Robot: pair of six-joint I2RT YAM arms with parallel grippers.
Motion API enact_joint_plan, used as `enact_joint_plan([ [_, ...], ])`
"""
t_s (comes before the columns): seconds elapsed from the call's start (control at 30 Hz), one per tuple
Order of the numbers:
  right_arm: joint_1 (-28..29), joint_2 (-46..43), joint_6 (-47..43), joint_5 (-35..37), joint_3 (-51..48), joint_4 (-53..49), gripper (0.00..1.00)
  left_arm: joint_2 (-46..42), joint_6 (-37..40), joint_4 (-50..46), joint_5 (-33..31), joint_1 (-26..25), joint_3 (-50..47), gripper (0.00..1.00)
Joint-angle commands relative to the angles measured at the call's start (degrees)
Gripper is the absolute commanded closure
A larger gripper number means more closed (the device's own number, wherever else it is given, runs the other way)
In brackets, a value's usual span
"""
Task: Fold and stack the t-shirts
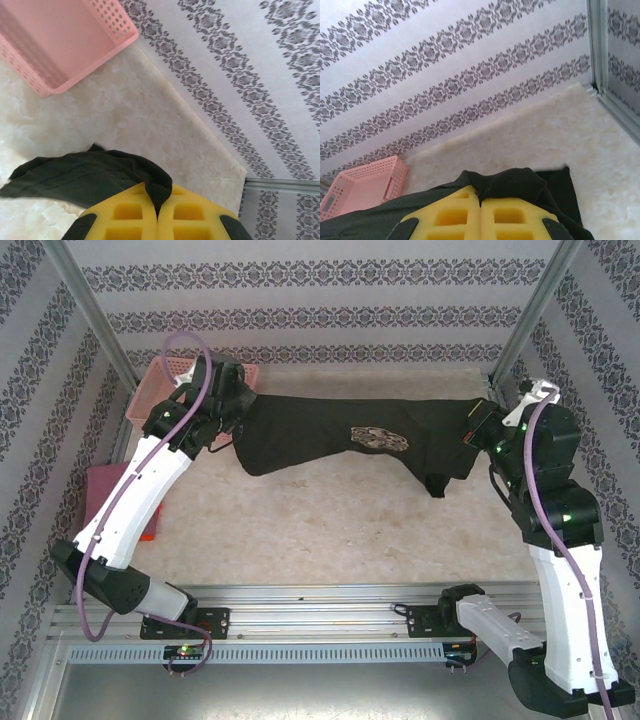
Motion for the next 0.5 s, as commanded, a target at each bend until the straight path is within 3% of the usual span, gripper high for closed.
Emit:
enact_joint_plan([
  [0.0,-0.1,2.6,-4.5,4.0,3.8,-0.9,1.00,-0.4,2.8,-2.8,-3.8,-0.1,2.2,1.00],
  [0.27,-3.0,9.9,-8.5,1.0,3.1,5.2,1.00,5.4,9.2,4.7,-7.4,0.0,2.3,1.00],
  [0.47,-5.2,19.4,-10.9,-2.4,-0.7,17.9,1.00,17.9,12.6,9.7,-4.3,2.5,8.6,1.00],
])
